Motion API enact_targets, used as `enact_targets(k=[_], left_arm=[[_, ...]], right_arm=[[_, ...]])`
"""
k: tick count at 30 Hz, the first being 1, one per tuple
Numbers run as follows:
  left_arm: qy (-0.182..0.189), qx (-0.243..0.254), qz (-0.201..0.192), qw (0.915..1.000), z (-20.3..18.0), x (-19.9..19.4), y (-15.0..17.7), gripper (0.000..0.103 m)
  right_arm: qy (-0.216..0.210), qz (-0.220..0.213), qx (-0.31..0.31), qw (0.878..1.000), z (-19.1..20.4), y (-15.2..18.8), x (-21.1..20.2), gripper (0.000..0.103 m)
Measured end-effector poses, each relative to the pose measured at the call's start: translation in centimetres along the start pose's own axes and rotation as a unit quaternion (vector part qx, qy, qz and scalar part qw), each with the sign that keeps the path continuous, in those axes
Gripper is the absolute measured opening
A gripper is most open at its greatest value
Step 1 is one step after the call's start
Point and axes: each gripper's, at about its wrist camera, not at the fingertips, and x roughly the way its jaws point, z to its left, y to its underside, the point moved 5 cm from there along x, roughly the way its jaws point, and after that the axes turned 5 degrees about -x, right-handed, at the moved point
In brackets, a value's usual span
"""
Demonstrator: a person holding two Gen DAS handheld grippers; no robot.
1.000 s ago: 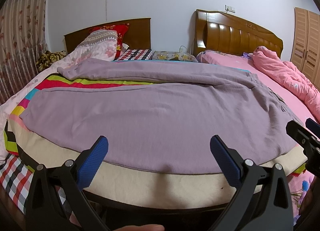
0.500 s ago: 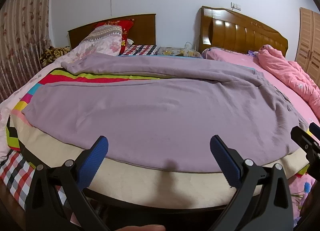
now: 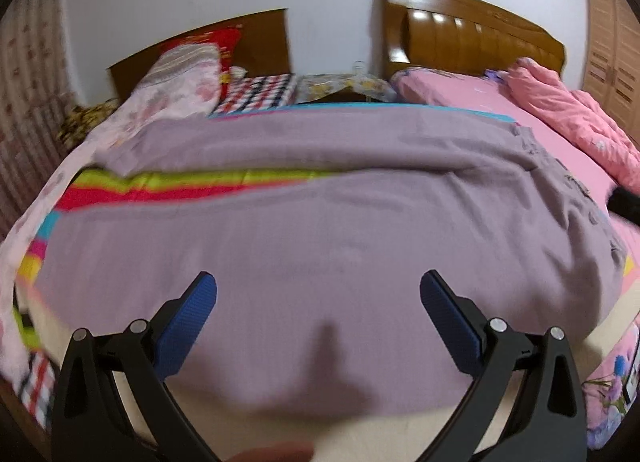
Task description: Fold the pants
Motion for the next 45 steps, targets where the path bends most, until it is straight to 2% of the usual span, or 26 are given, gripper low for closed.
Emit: enact_targets(k=[4, 5, 7, 9, 11, 13, 16, 19, 21, 23, 26, 28, 31, 32, 33, 36, 38, 40, 41, 43, 45], left_arm=[[-0.02, 0.019, -0.008, 0.9996, 1.2, 2.5, -6.0, 0.102], [-0.027, 0.016, -0.008, 0.9995, 1.7, 3.9, -7.9, 0.102], [-0.028, 0.012, 0.002, 0.9995, 2.4, 7.3, -11.1, 0.102], [-0.03, 0.011, 0.016, 0.9994, 3.1, 10.8, -13.5, 0.102], [-0.051, -0.008, 0.031, 0.9982, 4.1, 14.9, -15.7, 0.102], [-0.031, -0.028, 0.038, 0.9984, 4.7, 17.7, -17.0, 0.102], [-0.022, -0.046, 0.088, 0.9949, 5.3, 22.4, -18.1, 0.102], [0.001, -0.047, 0.117, 0.992, 5.0, 24.9, -18.3, 0.102], [0.029, -0.068, 0.128, 0.989, 4.8, 25.5, -18.2, 0.102], [0.062, -0.101, 0.134, 0.9839, 4.5, 25.8, -18.2, 0.101], [0.1, -0.142, 0.141, 0.9745, 3.9, 25.6, -17.4, 0.101], [0.114, -0.159, 0.142, 0.9704, 3.4, 24.9, -16.7, 0.101], [0.123, -0.183, 0.142, 0.9652, 2.6, 24.1, -15.7, 0.101], [0.126, -0.188, 0.142, 0.9636, 2.2, 23.8, -15.3, 0.101], [0.131, -0.194, 0.143, 0.9615, 1.8, 23.3, -14.9, 0.101], [0.138, -0.197, 0.141, 0.9603, 0.7, 22.1, -14.1, 0.101], [0.137, -0.2, 0.14, 0.96, 0.0, 21.4, -13.7, 0.101], [0.144, -0.214, 0.141, 0.9558, -0.7, 20.8, -13.4, 0.101], [0.149, -0.221, 0.14, 0.9536, -1.2, 20.3, -13.2, 0.101], [0.154, -0.228, 0.136, 0.9518, -1.9, 19.2, -12.8, 0.101], [0.157, -0.23, 0.135, 0.9511, -2.5, 18.5, -12.1, 0.101]], right_arm=[[0.014, -0.032, -0.021, 0.999, -5.1, -7.1, 4.0, 0.099], [0.011, -0.029, -0.026, 0.999, -6.7, -9.0, 6.2, 0.099], [0.006, -0.001, -0.029, 1.0, -9.3, -11.3, 10.8, 0.099], [-0.001, 0.061, -0.033, 0.998, -12.0, -12.9, 17.4, 0.099], [0.011, 0.108, -0.04, 0.993, -13.6, -13.3, 21.7, 0.099], [0.008, 0.147, -0.06, 0.987, -14.5, -13.9, 25.5, 0.099], [0.005, 0.177, -0.122, 0.977, -14.7, -13.9, 28.6, 0.098], [-0.019, 0.201, -0.16, 0.966, -14.5, -13.1, 30.4, 0.098], [-0.055, 0.223, -0.163, 0.96, -14.8, -12.4, 31.4, 0.098], [-0.071, 0.244, -0.169, 0.952, -15.2, -11.5, 32.2, 0.098], [-0.105, 0.23, -0.161, 0.954, -15.5, -11.4, 31.8, 0.099], [-0.118, 0.226, -0.143, 0.956, -16.2, -11.9, 31.8, 0.093], [-0.12, 0.222, -0.1, 0.962, -17.7, -12.8, 31.3, 0.051], [-0.119, 0.225, -0.098, 0.962, -18.0, -12.9, 31.0, 0.03], [-0.117, 0.229, -0.105, 0.961, -18.1, -12.9, 31.0, 0.024], [-0.12, 0.23, -0.127, 0.957, -17.4, -12.5, 30.0, 0.024], [-0.095, 0.216, -0.144, 0.961, -17.4, -12.7, 29.7, 0.027], [-0.079, 0.219, -0.151, 0.961, -17.2, -12.6, 29.9, 0.05], [-0.075, 0.221, -0.156, 0.96, -17.1, -12.4, 30.0, 0.073], [-0.056, 0.231, -0.177, 0.955, -16.9, -11.7, 30.8, 0.076], [-0.06, 0.222, -0.157, 0.96, -17.0, -11.8, 30.9, 0.069]])
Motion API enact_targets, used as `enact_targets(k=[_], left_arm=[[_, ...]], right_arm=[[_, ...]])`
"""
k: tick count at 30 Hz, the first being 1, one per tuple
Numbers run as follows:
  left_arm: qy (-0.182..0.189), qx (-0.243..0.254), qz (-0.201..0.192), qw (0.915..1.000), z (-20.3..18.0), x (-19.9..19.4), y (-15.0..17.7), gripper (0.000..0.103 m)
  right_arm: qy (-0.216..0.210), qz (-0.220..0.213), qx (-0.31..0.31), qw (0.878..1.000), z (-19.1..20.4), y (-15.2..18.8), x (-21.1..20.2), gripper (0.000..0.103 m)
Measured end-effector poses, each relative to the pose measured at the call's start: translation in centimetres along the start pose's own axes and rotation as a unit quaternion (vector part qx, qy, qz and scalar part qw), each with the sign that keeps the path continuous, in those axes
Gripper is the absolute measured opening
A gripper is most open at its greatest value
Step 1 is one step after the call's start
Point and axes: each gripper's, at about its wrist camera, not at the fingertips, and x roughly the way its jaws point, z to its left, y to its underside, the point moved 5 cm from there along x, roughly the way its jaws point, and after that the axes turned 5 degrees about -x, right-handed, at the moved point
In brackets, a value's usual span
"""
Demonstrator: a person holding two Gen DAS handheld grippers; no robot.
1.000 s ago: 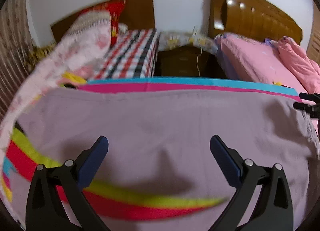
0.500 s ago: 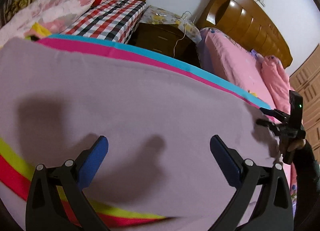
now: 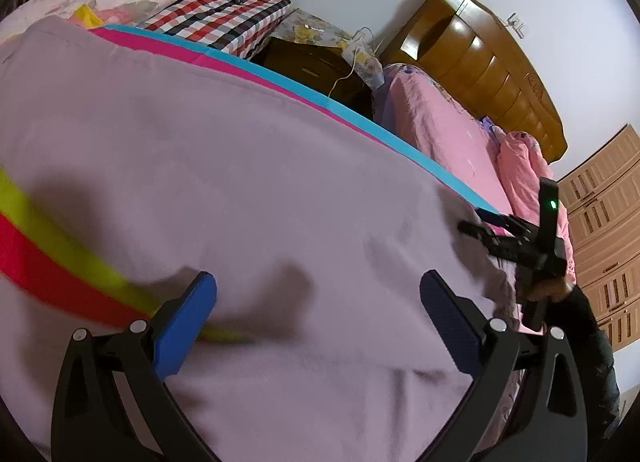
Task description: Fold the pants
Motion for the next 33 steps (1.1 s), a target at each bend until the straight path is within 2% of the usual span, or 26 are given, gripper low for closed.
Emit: enact_targets(k=[1, 2, 3, 5, 8, 11, 13, 14, 17, 19, 21, 23, 25, 28, 30, 33], left_arm=[[0.002, 0.0, 0.003, 1.0, -0.1, -0.1, 0.5, 0.101], [0.002, 0.001, 0.005, 1.0, -0.2, 0.0, 0.9, 0.101], [0.001, 0.0, 0.007, 1.0, -0.1, -0.1, 1.4, 0.101], [-0.004, -0.006, 0.012, 0.9999, 0.4, 0.1, 1.8, 0.101], [-0.001, -0.02, 0.016, 0.9997, 1.0, -0.2, 1.7, 0.101], [0.018, -0.027, 0.01, 0.9994, 1.4, -1.4, 1.3, 0.101], [0.051, -0.031, 0.003, 0.9982, 1.5, -2.7, 1.4, 0.101], [0.078, -0.038, 0.002, 0.9962, 1.9, -3.7, 1.8, 0.101], [0.14, -0.062, 0.008, 0.9882, 3.4, -5.2, 3.2, 0.101], [0.143, -0.074, 0.028, 0.9865, 4.5, -4.5, 4.1, 0.101], [0.143, -0.087, 0.052, 0.9845, 5.6, -3.0, 4.8, 0.101], [0.157, -0.095, 0.04, 0.9822, 6.1, -3.1, 4.6, 0.101], [0.156, -0.106, 0.046, 0.9809, 6.5, -3.3, 4.5, 0.101], [0.194, -0.13, 0.029, 0.972, 7.4, -5.5, 3.9, 0.101], [0.176, -0.126, 0.018, 0.9762, 7.9, -6.0, 3.2, 0.101], [0.178, -0.134, 0.035, 0.9743, 8.1, -5.1, 2.5, 0.101]], right_arm=[[0.0, -0.008, 0.005, 1.0, 0.0, 0.0, -0.1, 0.062], [-0.006, -0.013, 0.005, 1.0, 0.2, -0.1, -0.4, 0.038], [0.006, -0.018, 0.004, 1.0, 0.3, -0.1, -0.8, 0.018], [0.024, -0.039, -0.014, 0.999, 1.3, 0.1, -2.4, 0.014], [0.083, -0.102, -0.059, 0.99, 5.1, 1.1, -7.2, 0.012], [0.151, -0.2, -0.104, 0.963, 12.4, 5.0, -15.3, 0.011], [0.203, -0.224, -0.143, 0.942, 17.5, 8.7, -18.6, 0.011], [0.211, -0.235, -0.145, 0.938, 20.5, 11.3, -20.0, 0.011], [0.211, -0.237, -0.12, 0.941, 25.4, 16.6, -20.3, 0.011], [0.221, -0.228, -0.101, 0.943, 27.0, 18.6, -19.0, 0.011], [0.218, -0.216, -0.078, 0.948, 27.2, 19.3, -17.6, 0.011], [0.222, -0.224, -0.061, 0.947, 27.0, 19.2, -17.4, 0.011], [0.232, -0.222, -0.057, 0.946, 27.1, 19.1, -17.5, 0.011], [0.248, -0.214, -0.071, 0.942, 28.1, 19.6, -17.1, 0.011], [0.253, -0.204, -0.078, 0.943, 28.5, 19.9, -16.5, 0.011], [0.257, -0.188, -0.083, 0.944, 29.1, 20.8, -15.7, 0.011]])
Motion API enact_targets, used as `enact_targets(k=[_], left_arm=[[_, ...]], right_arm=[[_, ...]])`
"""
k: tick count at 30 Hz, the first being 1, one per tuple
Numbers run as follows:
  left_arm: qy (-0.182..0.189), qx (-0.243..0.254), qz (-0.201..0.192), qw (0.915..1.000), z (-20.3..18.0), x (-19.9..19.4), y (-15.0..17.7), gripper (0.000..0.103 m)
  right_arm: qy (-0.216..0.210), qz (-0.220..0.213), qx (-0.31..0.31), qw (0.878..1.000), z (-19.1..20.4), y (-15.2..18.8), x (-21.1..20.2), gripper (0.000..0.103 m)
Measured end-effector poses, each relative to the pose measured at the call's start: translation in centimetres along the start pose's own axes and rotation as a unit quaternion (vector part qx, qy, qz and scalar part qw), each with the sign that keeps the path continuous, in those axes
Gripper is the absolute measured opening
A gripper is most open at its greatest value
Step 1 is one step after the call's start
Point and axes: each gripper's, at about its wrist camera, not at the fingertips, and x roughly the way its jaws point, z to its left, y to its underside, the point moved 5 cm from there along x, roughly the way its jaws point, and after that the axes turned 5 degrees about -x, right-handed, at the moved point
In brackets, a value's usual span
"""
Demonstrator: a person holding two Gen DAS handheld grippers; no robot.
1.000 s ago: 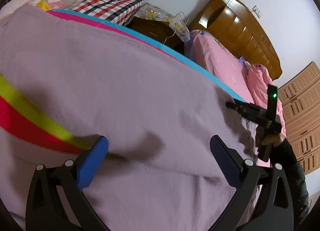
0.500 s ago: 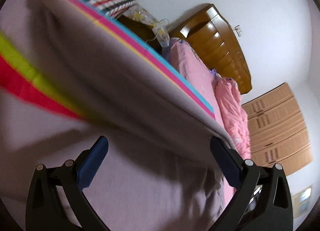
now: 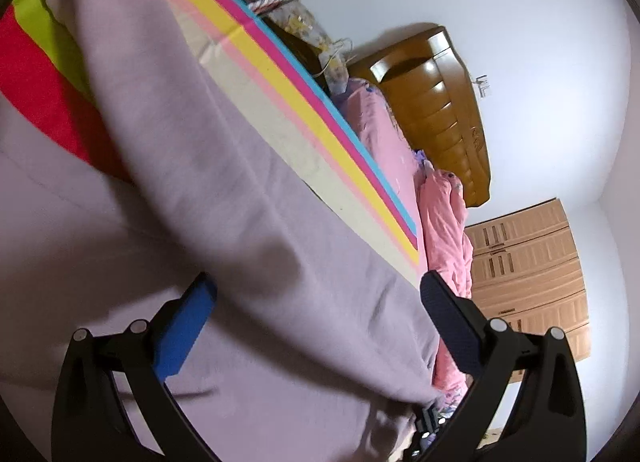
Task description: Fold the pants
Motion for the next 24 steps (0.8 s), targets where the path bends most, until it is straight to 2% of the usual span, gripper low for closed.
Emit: enact_targets(k=[2, 3, 4, 5, 7, 8, 9, 10, 12, 15, 16, 18, 21, 23, 24], left_arm=[[-0.007, -0.007, 0.005, 0.9999, 0.5, 0.9, -0.6, 0.098], [-0.007, -0.013, 0.008, 0.9999, 0.8, 1.3, -0.8, 0.092], [-0.003, -0.016, 0.009, 0.9998, 0.8, 1.5, -0.7, 0.06], [-0.007, -0.009, 0.013, 0.9999, 0.9, 1.7, -0.5, 0.036], [-0.022, 0.01, 0.003, 0.9997, 0.9, 1.3, -0.1, 0.021], [-0.023, 0.018, -0.005, 0.9996, 0.9, 0.7, 0.0, 0.017], [-0.023, 0.026, -0.013, 0.9993, 0.7, 0.2, 0.1, 0.015], [-0.024, 0.033, -0.022, 0.9989, 0.6, -0.3, 0.2, 0.013], [-0.02, 0.05, -0.036, 0.9979, -0.1, -1.2, 0.3, 0.012], [-0.018, 0.07, -0.04, 0.9966, -1.2, -1.6, -0.1, 0.012], [-0.014, 0.072, -0.039, 0.9965, -1.6, -1.5, -0.3, 0.012], [-0.008, 0.071, -0.04, 0.9966, -1.5, -1.8, -0.3, 0.012], [0.001, 0.069, -0.042, 0.9968, -0.8, -2.7, 0.1, 0.011], [0.01, 0.058, -0.038, 0.9975, -0.4, -2.6, 0.1, 0.011], [0.011, 0.056, -0.037, 0.9977, -0.2, -2.5, 0.1, 0.011]], right_arm=[[0.001, 0.01, -0.004, 1.0, 0.3, 0.3, 0.1, 0.012], [-0.006, 0.017, -0.003, 1.0, 0.4, 0.5, 0.2, 0.015], [-0.014, 0.032, 0.001, 0.999, 0.4, 0.8, 0.4, 0.018], [-0.023, 0.039, 0.014, 0.999, 0.3, 1.0, 0.2, 0.024], [-0.061, 0.04, 0.082, 0.994, -0.3, 1.5, -1.1, 0.036], [-0.084, 0.04, 0.131, 0.987, -0.8, 1.9, -1.8, 0.048], [-0.111, 0.038, 0.188, 0.975, -1.2, 2.5, -2.6, 0.057], [-0.133, 0.036, 0.23, 0.963, -1.5, 2.9, -3.0, 0.058], [-0.188, 0.039, 0.326, 0.926, -1.5, 4.2, -3.5, 0.058], [-0.213, 0.059, 0.413, 0.884, -1.8, 5.0, -2.2, 0.058], [-0.214, 0.062, 0.433, 0.873, -2.0, 5.0, -1.8, 0.058], [-0.217, 0.07, 0.492, 0.84, -2.7, 4.9, -0.6, 0.058], [-0.178, 0.074, 0.549, 0.813, -4.3, 5.5, 0.6, 0.057], [-0.143, 0.08, 0.6, 0.783, -5.7, 6.5, 1.4, 0.057], [-0.126, 0.07, 0.631, 0.762, -6.4, 7.3, 1.5, 0.055]])
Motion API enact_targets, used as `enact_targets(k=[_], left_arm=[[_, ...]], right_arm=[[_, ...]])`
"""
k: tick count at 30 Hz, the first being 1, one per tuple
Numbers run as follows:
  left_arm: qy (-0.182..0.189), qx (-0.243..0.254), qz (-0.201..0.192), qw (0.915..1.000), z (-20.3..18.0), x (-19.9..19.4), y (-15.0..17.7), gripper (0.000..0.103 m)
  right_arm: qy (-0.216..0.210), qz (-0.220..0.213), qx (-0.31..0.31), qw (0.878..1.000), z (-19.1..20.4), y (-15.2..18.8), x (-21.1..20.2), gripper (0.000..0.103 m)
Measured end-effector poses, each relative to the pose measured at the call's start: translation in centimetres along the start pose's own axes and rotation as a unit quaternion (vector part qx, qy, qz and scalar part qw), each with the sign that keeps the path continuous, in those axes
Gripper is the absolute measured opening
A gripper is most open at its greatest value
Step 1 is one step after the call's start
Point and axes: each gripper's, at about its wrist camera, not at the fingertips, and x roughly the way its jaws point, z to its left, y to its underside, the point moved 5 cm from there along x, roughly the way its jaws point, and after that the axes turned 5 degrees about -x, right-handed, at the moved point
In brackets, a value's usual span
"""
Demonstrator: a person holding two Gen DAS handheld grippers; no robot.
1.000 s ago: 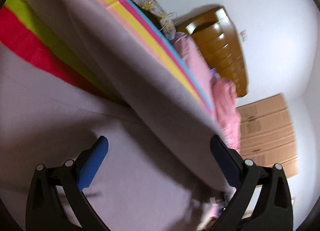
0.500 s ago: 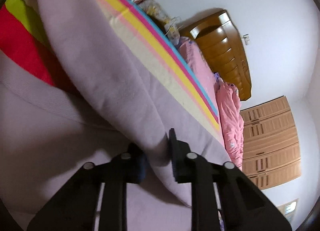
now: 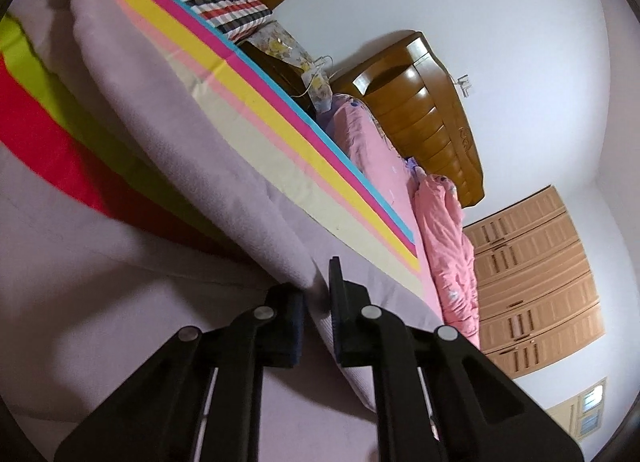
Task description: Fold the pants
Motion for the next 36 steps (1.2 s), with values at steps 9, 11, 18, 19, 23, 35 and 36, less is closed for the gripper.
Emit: enact_targets(k=[9, 11, 18, 19, 23, 35, 36], left_arm=[[-0.043, -0.043, -0.028, 0.9977, 3.7, 0.6, -2.0, 0.054], [-0.052, -0.047, -0.032, 0.9971, 4.5, 0.7, -3.0, 0.054], [-0.066, -0.031, -0.046, 0.9963, 5.0, 0.2, -5.0, 0.005], [-0.066, -0.023, -0.046, 0.9965, 4.8, 0.1, -5.2, 0.004], [-0.059, -0.008, -0.048, 0.9971, 0.7, -1.3, -7.5, 0.004], [-0.096, 0.16, -0.037, 0.9818, 0.6, -8.9, 9.9, 0.005], [-0.111, 0.147, -0.014, 0.9828, 2.4, -7.6, 10.7, 0.005]], right_arm=[[-0.015, -0.029, 0.001, 0.999, -0.9, -1.5, 0.3, 0.014], [-0.02, -0.028, -0.001, 0.999, -1.4, -1.1, -0.2, 0.014], [-0.031, -0.023, -0.015, 0.999, -1.2, -2.0, -1.5, 0.014], [-0.028, -0.017, -0.03, 0.999, -0.6, -3.1, -1.5, 0.014], [-0.044, 0.022, -0.095, 0.994, 3.4, -11.8, -1.0, 0.014], [-0.051, 0.022, -0.091, 0.994, -5.7, -7.5, -5.9, 0.014], [-0.042, 0.034, -0.072, 0.996, -7.3, -6.3, -5.1, 0.014]])
